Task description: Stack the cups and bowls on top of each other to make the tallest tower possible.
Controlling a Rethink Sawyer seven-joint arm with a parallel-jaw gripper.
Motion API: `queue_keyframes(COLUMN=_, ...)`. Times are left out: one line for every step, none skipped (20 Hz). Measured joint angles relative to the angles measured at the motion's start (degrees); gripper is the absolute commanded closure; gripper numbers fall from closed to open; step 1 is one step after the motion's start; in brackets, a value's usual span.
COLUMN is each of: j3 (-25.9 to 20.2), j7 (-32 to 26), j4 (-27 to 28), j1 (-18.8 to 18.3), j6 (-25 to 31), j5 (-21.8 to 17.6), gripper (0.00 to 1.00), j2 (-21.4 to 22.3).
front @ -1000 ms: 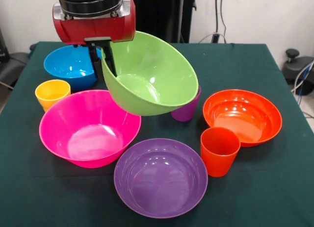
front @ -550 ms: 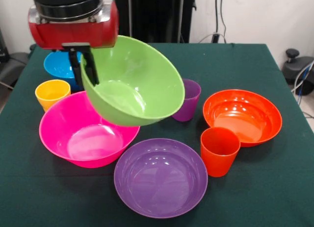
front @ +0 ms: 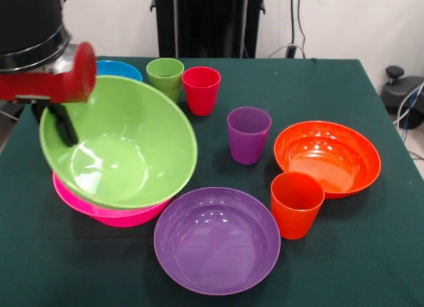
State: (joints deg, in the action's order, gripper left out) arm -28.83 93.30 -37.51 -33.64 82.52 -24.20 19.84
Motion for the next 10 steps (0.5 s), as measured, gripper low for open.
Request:
queue_keyframes(j3=0.0, j7=0.0, j4=1.0, j1=0.0, j6=0.3, j5=-0.1, gripper=1.00, j2=-0.6)
queue_keyframes(j3=0.0, j7=0.0, j4=1.4, j1=0.0, j6=0.4, j5=-0.1, gripper=1.00, j2=-0.9)
queue_keyframes(j3=0.0, j7=0.0, j4=1.8, j1=0.0, j6=0.5, j5=-0.1, gripper=1.00, j2=-1.2)
queue_keyframes(j3=0.0, j7=0.0, j4=2.7, j1=0.1, j6=0.4, j5=-0.1, gripper=1.00, j2=-1.9)
queue_keyframes(j3=0.0, j7=0.0, j4=3.2, j1=0.3, j6=0.4, j5=-0.1, gripper=1.00, j2=-2.3)
queue_keyframes(j3=0.0, j7=0.0, j4=3.5, j1=0.4, j6=0.4, j5=-0.1, gripper=1.00, j2=-2.5)
queue_keyframes(j3=0.0, j7=0.0, j4=3.9, j1=0.6, j6=0.4, j5=-0.1, gripper=1.00, j2=-2.7)
queue_keyframes(j3=0.0, j7=0.0, j4=4.7, j1=1.0, j6=0.4, j5=-0.2, gripper=1.00, j2=-3.1)
queue_keyframes(j3=0.0, j7=0.0, j4=5.4, j1=1.4, j6=0.5, j5=-0.3, gripper=1.00, j2=-3.4)
queue_keyframes(j3=0.0, j7=0.0, j4=5.7, j1=1.6, j6=0.5, j5=-0.3, gripper=1.00, j2=-3.6)
